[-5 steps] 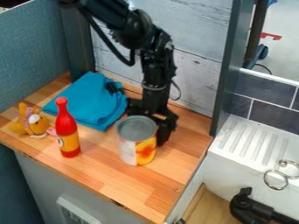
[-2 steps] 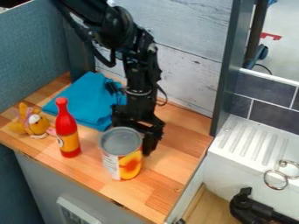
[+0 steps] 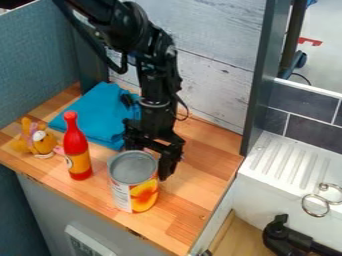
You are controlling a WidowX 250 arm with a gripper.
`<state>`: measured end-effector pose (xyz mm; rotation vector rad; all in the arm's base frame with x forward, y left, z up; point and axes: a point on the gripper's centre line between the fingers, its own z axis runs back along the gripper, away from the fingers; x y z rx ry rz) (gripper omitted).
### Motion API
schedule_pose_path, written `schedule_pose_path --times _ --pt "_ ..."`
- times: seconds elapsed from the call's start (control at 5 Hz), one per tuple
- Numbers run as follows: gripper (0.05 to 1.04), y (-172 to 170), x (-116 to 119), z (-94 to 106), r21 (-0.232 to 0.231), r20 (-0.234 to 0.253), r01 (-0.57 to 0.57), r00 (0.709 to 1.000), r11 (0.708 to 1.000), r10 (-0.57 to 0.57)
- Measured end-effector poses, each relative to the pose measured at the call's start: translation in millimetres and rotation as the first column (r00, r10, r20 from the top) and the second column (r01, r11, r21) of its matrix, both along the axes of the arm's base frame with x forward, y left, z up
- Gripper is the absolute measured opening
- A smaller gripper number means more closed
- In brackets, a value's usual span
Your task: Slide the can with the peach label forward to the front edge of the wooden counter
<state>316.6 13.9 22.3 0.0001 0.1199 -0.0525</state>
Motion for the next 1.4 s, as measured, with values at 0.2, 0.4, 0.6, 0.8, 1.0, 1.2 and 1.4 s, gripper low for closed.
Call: schedule_pose_path --times 0.2,0.4,0.6,0.8,1.0,1.2,1.4 --pt "0.999 2 -1 6.1 -0.011 0.002 -0.017 1.0 1.0 0.017" --pt "0.999 5 4 15.1 -0.015 0.008 -0.009 1.0 1.0 0.009" --pt "0.999 4 12 22.4 -0.023 0.032 0.002 0.999 1.0 -0.001" --pt "0.999 8 20 54.7 -0.018 0.112 0.056 0.992 0.998 -0.054" --pt "0.999 29 13 83.2 0.03 0.107 0.07 0.992 0.997 -0.073" --pt "1.0 47 7 106.1 0.05 0.088 0.083 0.992 0.995 -0.087" --pt "1.0 61 2 116.3 0.063 0.059 0.074 0.995 0.995 -0.077"
